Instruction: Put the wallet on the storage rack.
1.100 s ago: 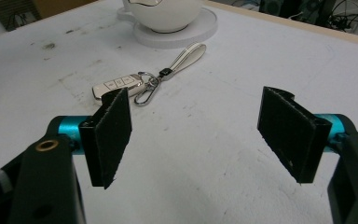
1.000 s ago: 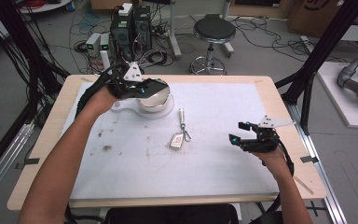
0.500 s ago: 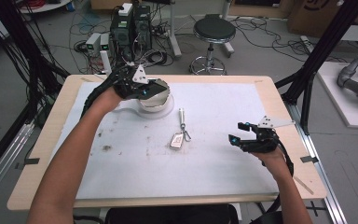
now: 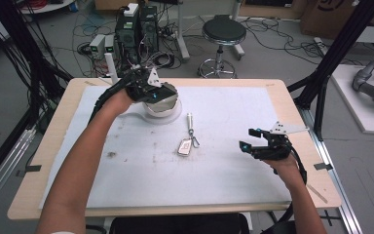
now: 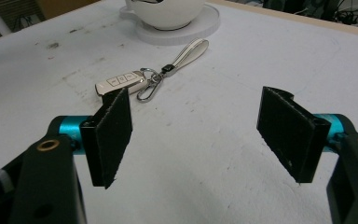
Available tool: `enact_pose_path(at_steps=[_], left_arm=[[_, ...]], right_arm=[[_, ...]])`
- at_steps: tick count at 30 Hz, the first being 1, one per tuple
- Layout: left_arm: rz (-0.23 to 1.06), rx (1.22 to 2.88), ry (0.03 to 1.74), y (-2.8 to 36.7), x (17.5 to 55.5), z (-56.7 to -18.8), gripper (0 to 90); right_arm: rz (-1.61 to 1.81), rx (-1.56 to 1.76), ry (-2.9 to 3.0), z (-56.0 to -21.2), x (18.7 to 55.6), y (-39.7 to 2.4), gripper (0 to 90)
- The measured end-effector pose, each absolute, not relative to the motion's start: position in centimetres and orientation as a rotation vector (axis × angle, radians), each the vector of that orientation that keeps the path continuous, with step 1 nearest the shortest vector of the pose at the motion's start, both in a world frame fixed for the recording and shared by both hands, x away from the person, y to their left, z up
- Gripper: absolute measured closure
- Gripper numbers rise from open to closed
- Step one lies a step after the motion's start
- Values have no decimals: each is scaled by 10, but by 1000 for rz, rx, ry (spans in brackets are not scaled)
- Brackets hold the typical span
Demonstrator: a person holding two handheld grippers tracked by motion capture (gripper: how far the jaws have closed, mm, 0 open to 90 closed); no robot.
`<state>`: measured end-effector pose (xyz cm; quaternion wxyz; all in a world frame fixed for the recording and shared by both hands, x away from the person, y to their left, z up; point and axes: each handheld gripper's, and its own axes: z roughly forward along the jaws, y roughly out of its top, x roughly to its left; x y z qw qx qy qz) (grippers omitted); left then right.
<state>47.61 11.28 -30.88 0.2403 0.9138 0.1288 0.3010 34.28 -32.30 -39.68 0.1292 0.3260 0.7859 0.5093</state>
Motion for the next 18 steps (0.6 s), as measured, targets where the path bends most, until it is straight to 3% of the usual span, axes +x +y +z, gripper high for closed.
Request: enact_pose_path(at_steps=[9,15,18], left_arm=[[811,2581,352,97,485,-315,761],[748,2540,443,98,487,-325,624],[732,2510,472,105,485,-324,599]], right_arm=[[1473,942,2295,-398,343,-321,271],[1474,951,2293,-399,342,-323,274],[1473,955,2294,-399,342,-324,274]])
